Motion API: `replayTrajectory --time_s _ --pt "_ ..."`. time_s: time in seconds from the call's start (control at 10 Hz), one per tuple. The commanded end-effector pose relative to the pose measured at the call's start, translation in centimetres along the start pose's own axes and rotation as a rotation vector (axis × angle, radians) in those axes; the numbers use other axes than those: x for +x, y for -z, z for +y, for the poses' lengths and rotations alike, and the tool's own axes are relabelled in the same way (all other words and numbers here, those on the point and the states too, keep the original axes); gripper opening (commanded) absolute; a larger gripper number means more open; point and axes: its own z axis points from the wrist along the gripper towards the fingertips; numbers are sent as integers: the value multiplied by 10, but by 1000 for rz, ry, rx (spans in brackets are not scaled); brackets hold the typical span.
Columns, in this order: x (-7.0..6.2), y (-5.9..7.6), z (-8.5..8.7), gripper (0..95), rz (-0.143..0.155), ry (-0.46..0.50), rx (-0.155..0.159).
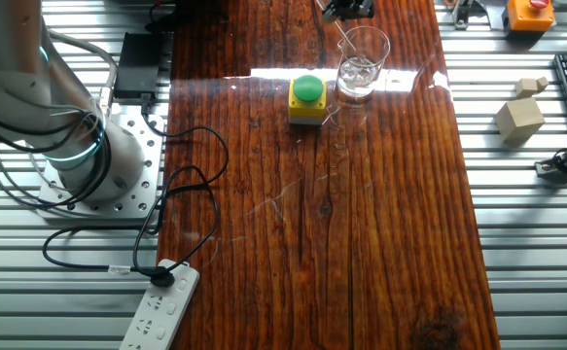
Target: Stir the beaker with a glass rod
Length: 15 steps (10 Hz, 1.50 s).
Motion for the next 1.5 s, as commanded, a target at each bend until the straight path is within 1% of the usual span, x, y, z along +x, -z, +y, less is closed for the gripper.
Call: replayTrajectory --time_s 0.1,0.7,1.5 --pt "2 -3 -1 0 -9 0 -1" --pt "3 -8 2 0 -17 -4 1" --pt "0 -13 2 0 -23 -1 4"
